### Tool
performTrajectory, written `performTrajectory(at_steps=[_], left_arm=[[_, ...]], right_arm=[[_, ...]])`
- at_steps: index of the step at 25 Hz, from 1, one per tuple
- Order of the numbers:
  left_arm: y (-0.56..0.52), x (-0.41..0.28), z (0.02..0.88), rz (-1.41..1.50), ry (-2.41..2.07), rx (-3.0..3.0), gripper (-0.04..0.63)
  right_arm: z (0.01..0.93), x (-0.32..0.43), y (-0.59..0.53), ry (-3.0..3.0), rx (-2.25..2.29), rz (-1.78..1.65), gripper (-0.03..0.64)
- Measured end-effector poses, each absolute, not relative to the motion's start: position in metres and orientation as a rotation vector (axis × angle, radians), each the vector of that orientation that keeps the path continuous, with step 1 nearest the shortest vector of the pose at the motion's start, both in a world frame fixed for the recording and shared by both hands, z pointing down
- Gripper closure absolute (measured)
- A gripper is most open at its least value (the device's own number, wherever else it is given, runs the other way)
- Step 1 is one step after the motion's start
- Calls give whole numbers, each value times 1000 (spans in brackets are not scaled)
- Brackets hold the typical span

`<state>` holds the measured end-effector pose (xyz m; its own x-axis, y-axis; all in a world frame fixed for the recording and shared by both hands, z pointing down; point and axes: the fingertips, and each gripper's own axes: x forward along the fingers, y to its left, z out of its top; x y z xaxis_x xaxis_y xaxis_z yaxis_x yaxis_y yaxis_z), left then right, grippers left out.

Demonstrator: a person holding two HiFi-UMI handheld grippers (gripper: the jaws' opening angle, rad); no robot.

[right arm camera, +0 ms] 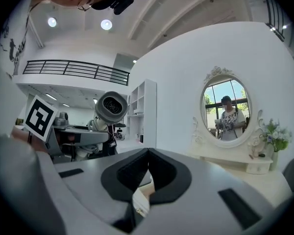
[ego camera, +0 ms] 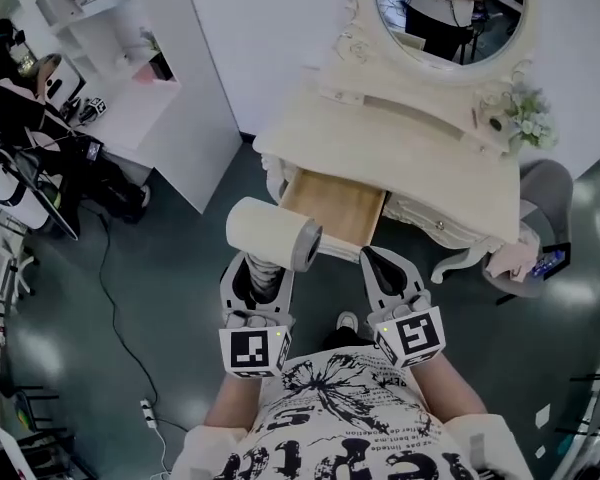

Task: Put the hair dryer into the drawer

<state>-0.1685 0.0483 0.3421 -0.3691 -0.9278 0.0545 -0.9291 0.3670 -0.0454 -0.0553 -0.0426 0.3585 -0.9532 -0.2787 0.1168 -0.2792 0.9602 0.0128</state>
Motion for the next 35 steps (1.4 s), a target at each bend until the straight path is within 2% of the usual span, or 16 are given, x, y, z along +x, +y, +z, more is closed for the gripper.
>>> performTrajectory(at_steps=[7, 16, 22, 29, 35], left_arm=[[-45, -189, 346, 125, -2584, 1762, 330], [-121, -224, 359, 128, -2479, 1873, 330], [-181, -258, 370, 124, -2271, 2088, 330], [-231, -280, 389, 228, -1943, 2414, 330], [-244, -288, 439, 388, -1640, 2545, 330]], right_arm=[[363, -79, -142, -2991, 439, 20, 600], [378, -103, -201, -2954, 556, 48, 600], [388, -126, -236, -2884, 817, 98, 600], [404, -149, -263, -2756, 1142, 198, 600], [432, -153, -256, -2622, 1342, 297, 600]])
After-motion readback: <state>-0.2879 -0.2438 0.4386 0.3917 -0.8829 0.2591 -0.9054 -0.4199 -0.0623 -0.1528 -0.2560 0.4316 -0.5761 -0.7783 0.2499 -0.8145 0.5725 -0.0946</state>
